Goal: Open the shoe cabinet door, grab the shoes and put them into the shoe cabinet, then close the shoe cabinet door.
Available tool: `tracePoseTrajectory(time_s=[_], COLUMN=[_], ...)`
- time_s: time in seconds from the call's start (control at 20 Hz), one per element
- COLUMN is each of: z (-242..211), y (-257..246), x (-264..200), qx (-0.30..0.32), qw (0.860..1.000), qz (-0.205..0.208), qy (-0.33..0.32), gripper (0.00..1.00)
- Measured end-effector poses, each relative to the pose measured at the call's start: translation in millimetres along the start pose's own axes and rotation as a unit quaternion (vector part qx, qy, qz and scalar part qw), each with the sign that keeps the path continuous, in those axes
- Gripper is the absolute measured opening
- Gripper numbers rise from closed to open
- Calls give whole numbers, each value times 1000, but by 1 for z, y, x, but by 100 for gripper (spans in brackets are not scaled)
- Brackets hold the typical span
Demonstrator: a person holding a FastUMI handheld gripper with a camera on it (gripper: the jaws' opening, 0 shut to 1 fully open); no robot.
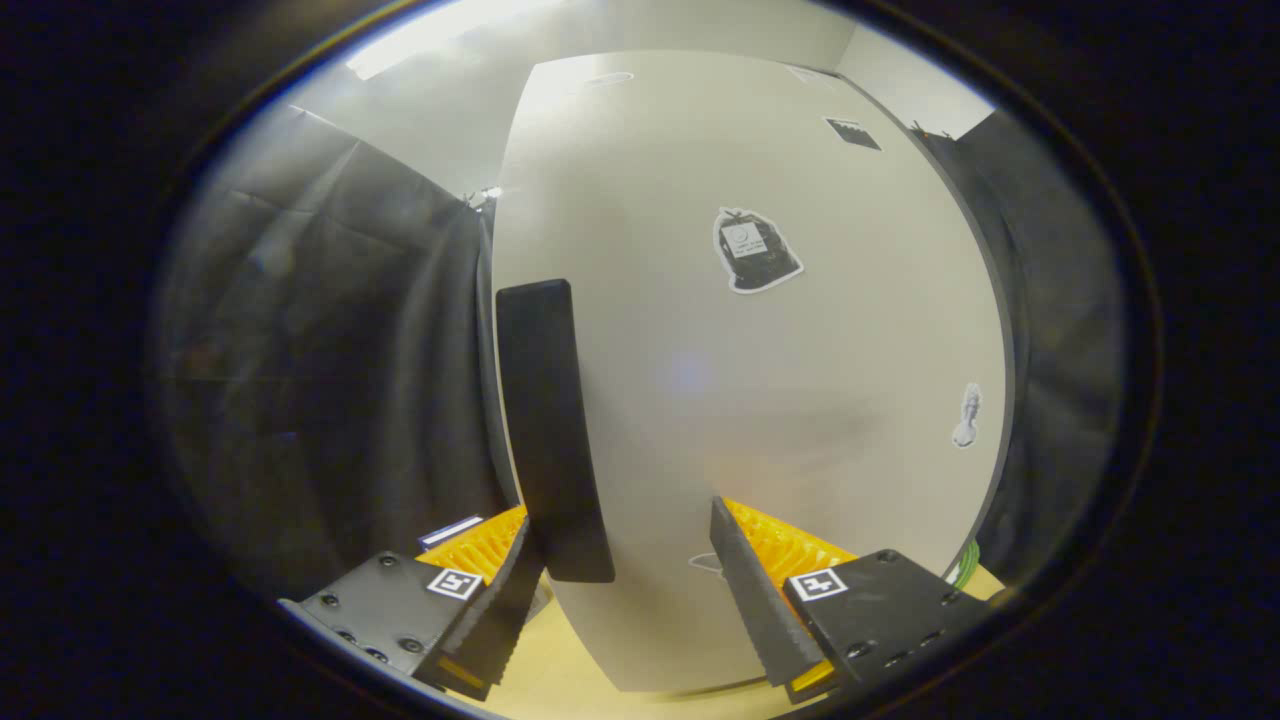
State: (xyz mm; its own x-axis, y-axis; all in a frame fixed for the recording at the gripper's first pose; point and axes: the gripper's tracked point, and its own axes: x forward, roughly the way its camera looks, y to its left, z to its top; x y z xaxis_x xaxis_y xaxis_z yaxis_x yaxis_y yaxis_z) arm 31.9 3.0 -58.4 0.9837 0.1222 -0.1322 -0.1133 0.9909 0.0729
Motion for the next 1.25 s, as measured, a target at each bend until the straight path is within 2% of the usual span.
tracePoseTrajectory(time_s=[0.4,0.7,1.25], z=[-4,17,20], y=[1,9,-20], x=[5,-10,-35], qx=[22,16,5], qw=[1000,999,999], qz=[5,15,-11], qy=[6,-38,-40], gripper=[97,93,92])
